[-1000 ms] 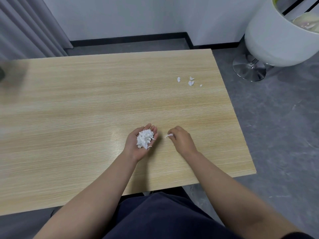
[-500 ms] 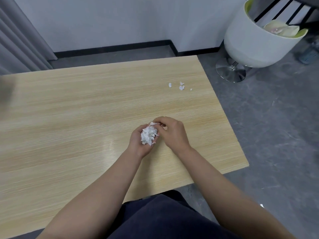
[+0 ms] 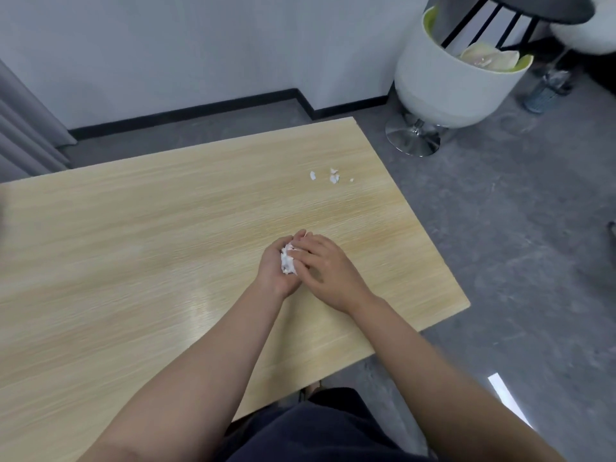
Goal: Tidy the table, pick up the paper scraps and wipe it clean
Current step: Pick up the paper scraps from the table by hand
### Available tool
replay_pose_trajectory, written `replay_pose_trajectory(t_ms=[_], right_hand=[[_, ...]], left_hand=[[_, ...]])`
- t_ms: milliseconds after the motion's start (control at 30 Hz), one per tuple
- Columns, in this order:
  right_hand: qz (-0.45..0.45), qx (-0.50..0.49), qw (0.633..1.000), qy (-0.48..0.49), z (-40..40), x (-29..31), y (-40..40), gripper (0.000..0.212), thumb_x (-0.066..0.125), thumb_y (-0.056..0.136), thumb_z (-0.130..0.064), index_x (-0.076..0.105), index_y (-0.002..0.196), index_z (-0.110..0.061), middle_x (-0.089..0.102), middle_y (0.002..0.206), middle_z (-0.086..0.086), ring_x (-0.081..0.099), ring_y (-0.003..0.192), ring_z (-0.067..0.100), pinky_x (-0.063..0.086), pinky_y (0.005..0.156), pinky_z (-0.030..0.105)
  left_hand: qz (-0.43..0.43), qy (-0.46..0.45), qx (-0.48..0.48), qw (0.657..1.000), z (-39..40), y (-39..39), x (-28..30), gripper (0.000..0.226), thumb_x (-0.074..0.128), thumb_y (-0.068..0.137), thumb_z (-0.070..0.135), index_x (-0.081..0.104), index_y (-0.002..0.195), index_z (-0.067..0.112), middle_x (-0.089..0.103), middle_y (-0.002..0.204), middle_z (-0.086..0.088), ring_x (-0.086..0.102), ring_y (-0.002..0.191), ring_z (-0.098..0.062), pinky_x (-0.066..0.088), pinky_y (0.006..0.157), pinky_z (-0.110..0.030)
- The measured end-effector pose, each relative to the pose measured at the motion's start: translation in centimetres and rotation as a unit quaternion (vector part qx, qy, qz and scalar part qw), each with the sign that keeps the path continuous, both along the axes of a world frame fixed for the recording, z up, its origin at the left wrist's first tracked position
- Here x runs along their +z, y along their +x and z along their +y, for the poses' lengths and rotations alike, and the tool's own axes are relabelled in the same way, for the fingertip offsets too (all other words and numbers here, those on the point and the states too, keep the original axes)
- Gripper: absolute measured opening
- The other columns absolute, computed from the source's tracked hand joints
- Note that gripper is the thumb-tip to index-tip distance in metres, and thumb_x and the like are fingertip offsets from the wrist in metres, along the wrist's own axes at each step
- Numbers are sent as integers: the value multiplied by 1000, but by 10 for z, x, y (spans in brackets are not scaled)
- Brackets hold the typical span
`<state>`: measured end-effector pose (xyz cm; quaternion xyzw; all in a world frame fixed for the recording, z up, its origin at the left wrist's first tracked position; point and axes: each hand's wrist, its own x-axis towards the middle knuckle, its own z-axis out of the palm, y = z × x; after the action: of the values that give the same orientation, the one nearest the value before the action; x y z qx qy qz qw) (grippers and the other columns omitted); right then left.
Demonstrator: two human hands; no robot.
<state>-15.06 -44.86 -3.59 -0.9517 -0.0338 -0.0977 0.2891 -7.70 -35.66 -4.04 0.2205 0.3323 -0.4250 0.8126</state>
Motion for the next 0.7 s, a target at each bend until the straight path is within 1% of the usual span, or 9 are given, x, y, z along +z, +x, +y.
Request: replay_pose_trajectory(t_ms=[67, 133, 200, 267, 333, 433, 533, 633, 700], right_hand=[[-9, -7, 999, 36, -9, 3, 5, 35, 43, 92, -23, 68, 111, -9, 64, 121, 6, 53, 115, 23, 29, 107, 22], [1, -22, 997, 71, -21, 5, 9, 39, 40, 94, -27, 65, 118, -9, 60, 127, 4, 49, 122, 19, 26, 109, 18], [12, -30, 995, 93, -34, 8, 17, 43, 35, 95, -30, 62, 122, -11, 58, 132, 2, 44, 128, 16, 27, 110, 20], [0, -40, 993, 115, -48, 11, 25, 42, 35, 96, -29, 61, 123, -12, 58, 132, 1, 44, 127, 12, 28, 109, 19], [-19, -70, 986, 148, -64, 17, 37, 35, 40, 97, -24, 62, 121, -13, 59, 129, -1, 45, 123, 6, 28, 106, 14], [-27, -153, 965, 212, -92, 17, 59, 25, 49, 96, -15, 66, 115, -12, 64, 121, -1, 52, 113, 5, 38, 100, 17], [-9, -223, 949, 222, -125, 4, 86, 23, 51, 95, -14, 66, 112, -10, 66, 110, 2, 58, 94, 8, 48, 87, 26], [77, -271, 940, 194, -158, -21, 114, 25, 54, 93, -16, 64, 116, -10, 64, 113, 6, 56, 88, 9, 45, 78, 22], [158, -279, 933, 164, -176, -39, 130, 30, 58, 91, -19, 61, 120, -10, 61, 117, 9, 58, 93, 15, 39, 78, 21]], left_hand=[[2, 3, -3, 1000, -9, 5, 1, 38, 42, 95, 15, 70, 75, 0, 66, 83, -11, 68, 71, -22, 57, 68, -28], [5, 10, 3, 1000, -17, 12, 6, 34, 39, 95, 14, 68, 82, 1, 67, 81, -11, 64, 77, -21, 56, 69, -28], [-13, 18, 0, 1000, -30, 21, 12, 29, 37, 96, 15, 63, 88, 3, 68, 74, -10, 65, 71, -19, 56, 60, -25], [-54, 48, -10, 997, -43, 27, 20, 26, 37, 96, 15, 58, 85, 4, 66, 63, -10, 64, 59, -20, 54, 50, -23], [-80, 79, -7, 994, -55, 35, 25, 26, 38, 97, 14, 57, 84, 2, 63, 70, -11, 62, 61, -21, 54, 48, -24], [-45, 40, 40, 997, -69, 54, 20, 30, 36, 97, 13, 61, 93, -2, 66, 86, -14, 65, 79, -25, 58, 61, -35], [-31, 27, 69, 997, -78, 74, 10, 31, 36, 96, 13, 62, 93, -3, 70, 79, -15, 69, 70, -28, 58, 67, -38], [-30, 23, 86, 996, -84, 88, 5, 32, 34, 97, 13, 61, 95, -4, 67, 88, -15, 65, 81, -29, 52, 86, -38], [-19, 26, 90, 995, -88, 98, 0, 31, 35, 97, 13, 61, 96, -5, 65, 91, -16, 61, 86, -28, 49, 88, -37]])
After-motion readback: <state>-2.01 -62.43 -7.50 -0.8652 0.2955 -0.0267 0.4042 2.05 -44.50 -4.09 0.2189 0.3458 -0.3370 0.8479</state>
